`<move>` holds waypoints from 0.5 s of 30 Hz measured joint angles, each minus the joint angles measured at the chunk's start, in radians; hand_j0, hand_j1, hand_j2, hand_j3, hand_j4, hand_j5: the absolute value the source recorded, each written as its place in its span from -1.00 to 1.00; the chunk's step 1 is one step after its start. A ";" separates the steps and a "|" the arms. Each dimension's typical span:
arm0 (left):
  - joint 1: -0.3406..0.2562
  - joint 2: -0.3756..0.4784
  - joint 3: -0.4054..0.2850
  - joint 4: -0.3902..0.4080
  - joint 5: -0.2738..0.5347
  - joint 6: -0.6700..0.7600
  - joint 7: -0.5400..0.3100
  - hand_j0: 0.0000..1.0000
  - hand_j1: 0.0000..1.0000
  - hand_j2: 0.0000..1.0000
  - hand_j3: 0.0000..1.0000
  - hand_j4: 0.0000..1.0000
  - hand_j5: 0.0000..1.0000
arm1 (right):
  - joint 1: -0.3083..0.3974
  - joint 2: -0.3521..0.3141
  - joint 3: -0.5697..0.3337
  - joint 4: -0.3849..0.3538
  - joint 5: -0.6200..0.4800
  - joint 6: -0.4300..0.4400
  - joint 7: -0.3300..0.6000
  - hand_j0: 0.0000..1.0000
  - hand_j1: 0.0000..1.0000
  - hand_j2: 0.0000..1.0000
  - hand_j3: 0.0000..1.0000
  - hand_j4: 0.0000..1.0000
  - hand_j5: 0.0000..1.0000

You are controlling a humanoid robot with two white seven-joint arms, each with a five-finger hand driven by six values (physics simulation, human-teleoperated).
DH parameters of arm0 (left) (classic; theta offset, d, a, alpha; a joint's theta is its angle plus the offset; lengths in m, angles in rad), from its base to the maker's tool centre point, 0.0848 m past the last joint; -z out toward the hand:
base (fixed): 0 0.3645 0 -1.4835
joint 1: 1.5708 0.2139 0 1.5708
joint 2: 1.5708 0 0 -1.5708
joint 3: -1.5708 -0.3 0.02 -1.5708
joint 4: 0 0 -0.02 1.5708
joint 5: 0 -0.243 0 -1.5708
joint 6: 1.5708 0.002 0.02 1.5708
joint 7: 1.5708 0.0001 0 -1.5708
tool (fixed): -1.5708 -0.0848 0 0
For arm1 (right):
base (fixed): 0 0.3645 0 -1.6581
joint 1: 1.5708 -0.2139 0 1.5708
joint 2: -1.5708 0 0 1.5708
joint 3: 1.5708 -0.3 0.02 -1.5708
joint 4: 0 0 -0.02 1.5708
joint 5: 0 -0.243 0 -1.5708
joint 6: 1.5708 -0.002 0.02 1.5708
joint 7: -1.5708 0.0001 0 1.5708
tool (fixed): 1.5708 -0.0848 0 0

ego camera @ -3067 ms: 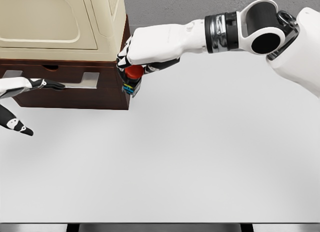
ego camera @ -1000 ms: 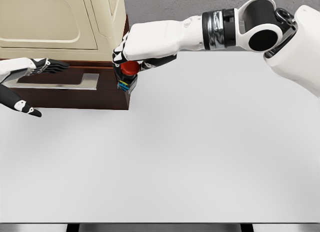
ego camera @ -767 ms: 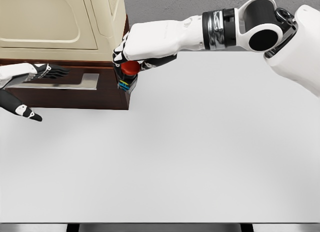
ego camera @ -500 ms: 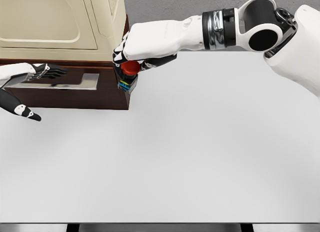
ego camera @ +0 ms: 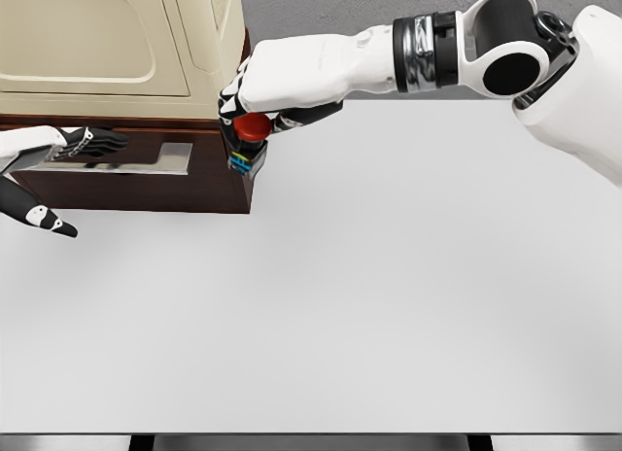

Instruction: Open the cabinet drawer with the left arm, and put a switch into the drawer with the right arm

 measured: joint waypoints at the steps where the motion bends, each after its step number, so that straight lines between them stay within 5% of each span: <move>1: 0.006 0.000 0.000 -0.001 0.000 0.000 0.000 1.00 1.00 1.00 1.00 1.00 1.00 | 0.000 0.000 0.000 0.000 0.000 0.000 0.000 -0.09 -0.09 -0.09 -0.09 -0.09 -0.09; 15: 0.046 0.044 -0.001 -0.064 0.041 0.005 0.001 1.00 1.00 1.00 1.00 1.00 1.00 | -0.008 -0.001 0.001 -0.001 -0.001 -0.001 0.000 -0.08 -0.08 -0.08 -0.08 -0.08 -0.08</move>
